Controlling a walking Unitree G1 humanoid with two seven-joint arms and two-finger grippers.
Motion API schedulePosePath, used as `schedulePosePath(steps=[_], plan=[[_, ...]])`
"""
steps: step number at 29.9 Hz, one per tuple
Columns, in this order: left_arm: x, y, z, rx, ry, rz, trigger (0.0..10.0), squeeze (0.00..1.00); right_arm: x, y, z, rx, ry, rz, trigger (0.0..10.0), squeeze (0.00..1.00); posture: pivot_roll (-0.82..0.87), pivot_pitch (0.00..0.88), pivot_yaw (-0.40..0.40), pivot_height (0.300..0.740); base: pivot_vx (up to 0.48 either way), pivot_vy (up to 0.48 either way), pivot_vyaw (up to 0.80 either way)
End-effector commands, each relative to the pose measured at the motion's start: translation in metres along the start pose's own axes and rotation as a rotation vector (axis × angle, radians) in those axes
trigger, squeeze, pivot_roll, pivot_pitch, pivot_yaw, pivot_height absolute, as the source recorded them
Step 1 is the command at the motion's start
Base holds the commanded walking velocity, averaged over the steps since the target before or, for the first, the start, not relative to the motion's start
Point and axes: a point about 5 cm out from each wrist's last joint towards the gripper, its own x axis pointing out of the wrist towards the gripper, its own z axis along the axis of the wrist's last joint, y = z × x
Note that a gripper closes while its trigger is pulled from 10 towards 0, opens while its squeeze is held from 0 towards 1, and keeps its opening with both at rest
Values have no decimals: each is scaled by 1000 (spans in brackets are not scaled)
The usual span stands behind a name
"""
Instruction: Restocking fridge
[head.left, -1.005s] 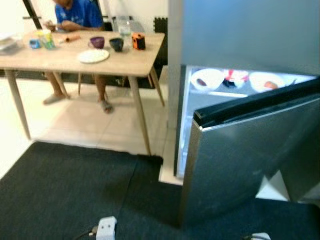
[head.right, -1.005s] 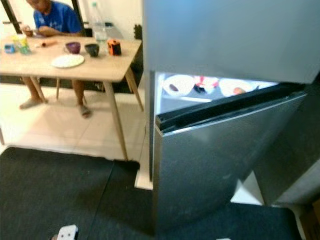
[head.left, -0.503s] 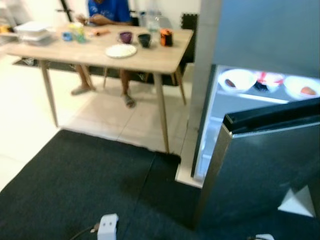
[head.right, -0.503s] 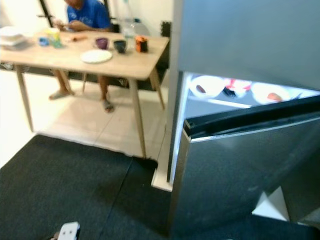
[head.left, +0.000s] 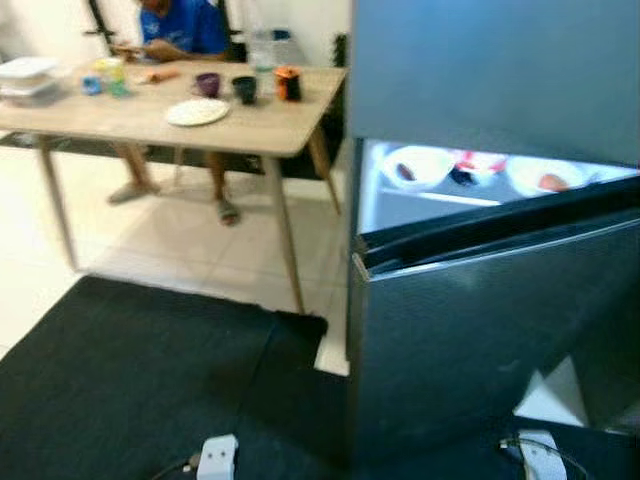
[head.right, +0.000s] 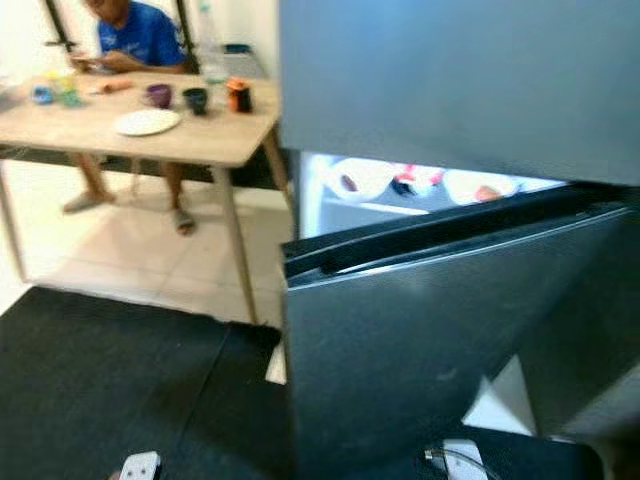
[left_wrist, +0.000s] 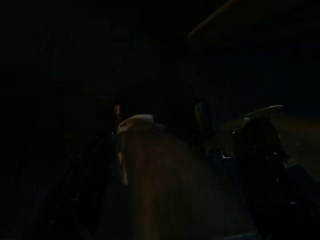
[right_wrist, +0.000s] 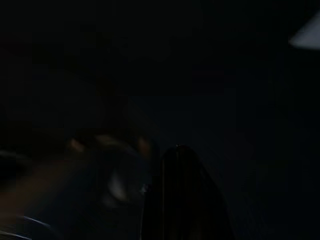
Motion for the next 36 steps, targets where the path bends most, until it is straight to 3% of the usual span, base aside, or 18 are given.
schedulePosePath(steps=[1,3,8,9,11,12,14,19,22,25,26,27,28,29,31,32,35,36], plan=[[-2,4,-5,-3,13,11,10000,0,10,20,33,-11,-128,207,10000,0,-104,105,-1,740,0,0,0],[-3,4,-6,-2,13,10,10000,0,14,33,62,-46,-214,371,10000,0,-104,113,-1,740,0,0,0],[-3,4,-8,-1,16,11,10000,0,14,45,90,-144,-280,516,10000,0,-103,127,-1,740,0,0,0],[-3,4,-8,-1,16,11,10000,0,14,45,90,-144,-280,516,10000,0,-103,127,-1,740,0,0,0],[-5,5,-12,1,22,11,10000,0,13,53,108,-278,-307,582,10000,0,-100,145,-4,740,0,0,0],[-5,5,-12,1,22,11,10000,0,13,53,108,-278,-307,582,10000,0,-100,145,-4,740,0,0,0],[-7,7,-18,4,30,18,10000,0,9,60,135,-389,-365,641,10000,0,-93,171,-10,740,0,0,0],[-10,10,-24,4,37,27,10000,0,3,65,157,-481,-412,683,10000,0,-79,194,-19,740,0,0,0],[-16,18,-32,-2,47,53,10000,0,1,86,213,-594,-559,646,10000,0,-56,215,-26,740,0,0,0],[-17,20,-33,-3,48,57,10000,0,0,93,230,-610,-612,624,10000,0,-54,216,-27,740,0,0,0],[-17,22,-32,-3,44,63,10000,0,-5,105,264,-590,-732,559,10000,0,-46,221,-28,740,0,0,0],[-17,22,-32,-3,44,63,10000,0,-5,105,264,-590,-732,559,10000,0,-46,221,-28,740,0,0,0],[-18,24,-30,-5,37,68,10000,0,-13,116,293,-544,-850,506,10000,0,-41,220,-29,740,0,0,0],[-18,24,-30,-5,37,68,10000,0,-13,116,293,-544,-850,506,10000,0,-41,220,-29,740,0,0,0],[-18,27,-26,-9,18,77,10000,0,-26,126,325,-468,-985,435,10000,0,-25,212,-37,740,0,0,0],[-17,27,-23,-14,8,78,10000,0,-26,124,324,-444,-991,422,10000,0,-27,208,-36,740,0,0,0],[-16,25,-21,-13,2,71,10000,0,-8,110,285,-449,-859,418,10000,0,-33,202,-34,740,0,0,0],[-16,25,-21,-13,2,71,10000,0,-8,110,285,-449,-859,418,10000,0,-33,202,-34,740,0,0,0]])
